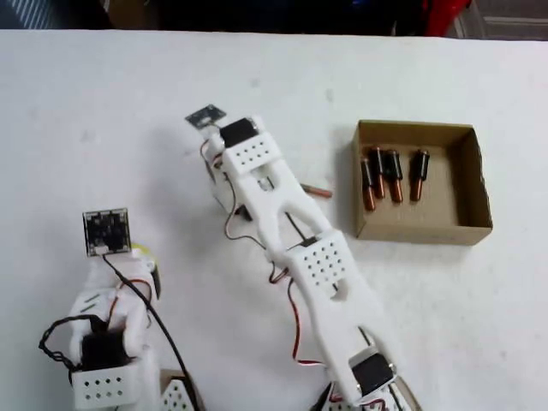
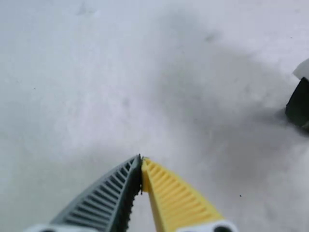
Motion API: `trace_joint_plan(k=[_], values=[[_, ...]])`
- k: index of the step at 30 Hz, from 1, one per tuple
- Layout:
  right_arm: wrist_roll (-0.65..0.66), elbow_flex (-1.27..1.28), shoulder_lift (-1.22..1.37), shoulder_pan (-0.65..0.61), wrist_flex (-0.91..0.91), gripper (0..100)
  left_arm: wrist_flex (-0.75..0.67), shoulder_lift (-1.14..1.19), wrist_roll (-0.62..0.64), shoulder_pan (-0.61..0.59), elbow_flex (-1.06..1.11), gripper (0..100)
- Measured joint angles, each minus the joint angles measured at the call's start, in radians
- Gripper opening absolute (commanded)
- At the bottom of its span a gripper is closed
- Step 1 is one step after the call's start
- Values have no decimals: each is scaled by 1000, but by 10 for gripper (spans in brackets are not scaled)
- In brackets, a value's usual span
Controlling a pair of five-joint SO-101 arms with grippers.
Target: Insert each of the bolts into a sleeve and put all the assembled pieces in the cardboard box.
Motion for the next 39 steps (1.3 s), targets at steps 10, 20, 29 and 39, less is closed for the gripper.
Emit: trace_joint_plan(k=[10,20,29,39], values=[[0,69,-3,8,0,21,0,0,0,0,0,23],[0,87,-31,8,0,17,0,0,0,0,0,23],[0,210,-327,6,6,17,0,0,0,0,0,23],[2,552,-919,64,8,19,0,0,-2,0,0,22]])
